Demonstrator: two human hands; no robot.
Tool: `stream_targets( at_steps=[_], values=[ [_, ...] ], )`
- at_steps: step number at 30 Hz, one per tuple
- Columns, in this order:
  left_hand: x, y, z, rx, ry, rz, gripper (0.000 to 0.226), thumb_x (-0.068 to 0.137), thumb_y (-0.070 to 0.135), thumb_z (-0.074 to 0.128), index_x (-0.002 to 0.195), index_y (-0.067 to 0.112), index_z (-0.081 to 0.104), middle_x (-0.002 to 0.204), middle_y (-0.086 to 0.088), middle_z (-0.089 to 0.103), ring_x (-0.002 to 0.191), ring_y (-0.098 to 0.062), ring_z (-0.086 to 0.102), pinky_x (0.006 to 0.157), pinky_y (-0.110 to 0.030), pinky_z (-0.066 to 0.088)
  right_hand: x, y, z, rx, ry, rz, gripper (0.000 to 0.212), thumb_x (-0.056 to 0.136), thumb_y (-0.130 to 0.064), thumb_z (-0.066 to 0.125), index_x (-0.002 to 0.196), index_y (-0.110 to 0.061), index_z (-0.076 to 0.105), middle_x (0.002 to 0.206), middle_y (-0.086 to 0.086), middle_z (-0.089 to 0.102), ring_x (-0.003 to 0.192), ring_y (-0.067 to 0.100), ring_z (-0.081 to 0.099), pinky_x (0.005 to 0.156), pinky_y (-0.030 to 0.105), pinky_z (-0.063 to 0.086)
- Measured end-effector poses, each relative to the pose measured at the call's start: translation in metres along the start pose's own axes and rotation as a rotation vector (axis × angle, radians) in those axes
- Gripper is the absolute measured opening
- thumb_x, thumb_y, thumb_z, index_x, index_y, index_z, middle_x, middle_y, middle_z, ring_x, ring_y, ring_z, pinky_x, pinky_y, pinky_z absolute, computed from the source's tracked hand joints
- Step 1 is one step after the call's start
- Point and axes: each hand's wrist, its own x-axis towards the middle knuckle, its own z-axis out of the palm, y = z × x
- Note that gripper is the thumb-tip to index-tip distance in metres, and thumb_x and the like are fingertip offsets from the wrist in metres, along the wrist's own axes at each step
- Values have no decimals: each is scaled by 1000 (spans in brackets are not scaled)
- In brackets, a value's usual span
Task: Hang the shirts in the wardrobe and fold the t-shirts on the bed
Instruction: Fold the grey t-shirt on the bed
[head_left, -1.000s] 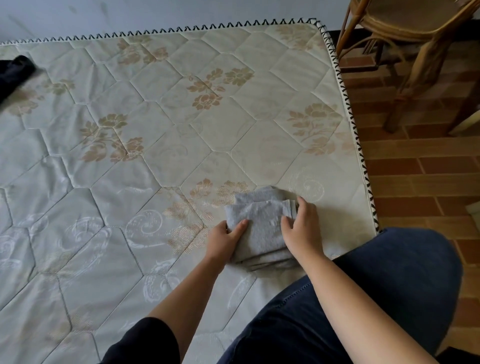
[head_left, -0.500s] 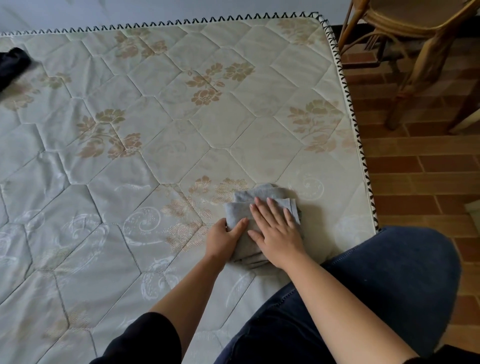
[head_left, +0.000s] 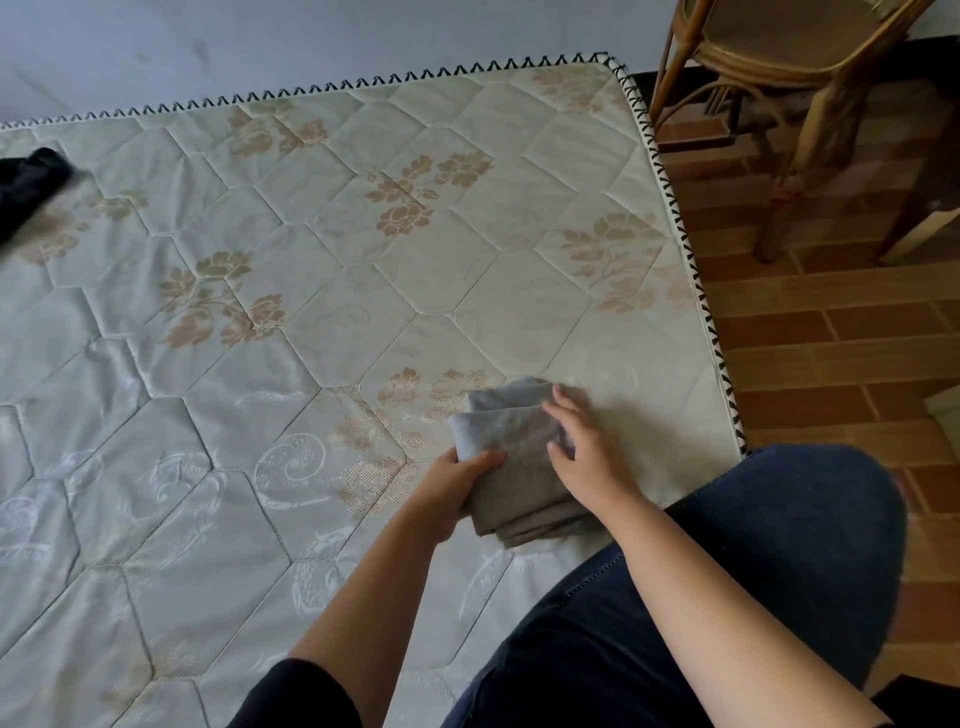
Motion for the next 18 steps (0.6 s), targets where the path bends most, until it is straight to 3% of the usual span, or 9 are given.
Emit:
stream_targets(
  at_steps=[3,5,7,9,12,14,18],
  values=[
    [-10,15,11,-108,-108,-3,23,89,17,59,111,10,53,109,-14,61,98,-28,60,76,-38,54,-4,0,-7,22,68,92,61,89,-17,61,144,-19,34,156,-5,19,145,15,8,116,47,20],
    [-18,23,22,-124,-133,9,18,90,15,56,107,10,54,104,-14,61,92,-27,61,71,-38,54,-7,-5,-14,210,72,254,66,90,-23,62,146,-17,29,153,1,27,141,18,25,114,36,26],
    [-25,31,33,-131,-172,53,20,90,13,53,109,8,55,102,-14,63,91,-27,62,71,-38,56,-11,-11,-26,444,120,399,61,89,-29,62,142,-16,35,140,5,45,124,20,46,100,30,39],
    [-35,40,42,-149,-216,88,22,90,13,52,110,8,56,98,-13,65,87,-26,64,67,-37,57,-16,-17,-40,626,170,489,54,86,-37,64,132,-16,45,127,6,55,107,19,55,87,31,45],
    [-52,53,57,-156,-300,111,28,81,15,59,108,9,57,91,-11,67,82,-25,66,59,-34,56,-29,-20,-67,861,164,571,56,77,-48,67,120,-15,54,112,4,63,98,18,60,77,32,50],
    [-63,61,70,-135,-361,106,37,72,19,68,107,9,58,89,-10,68,82,-26,66,61,-37,56,-40,-19,-88,1013,113,584,62,68,-50,67,119,-16,57,108,4,67,100,19,62,76,33,50],
    [-82,72,106,-112,-472,77,44,67,27,65,107,8,60,86,-10,71,80,-27,68,71,-40,54,-72,-18,-135,1202,100,612,45,68,-42,63,106,-18,63,94,3,73,97,21,63,76,36,49]
  ],
)
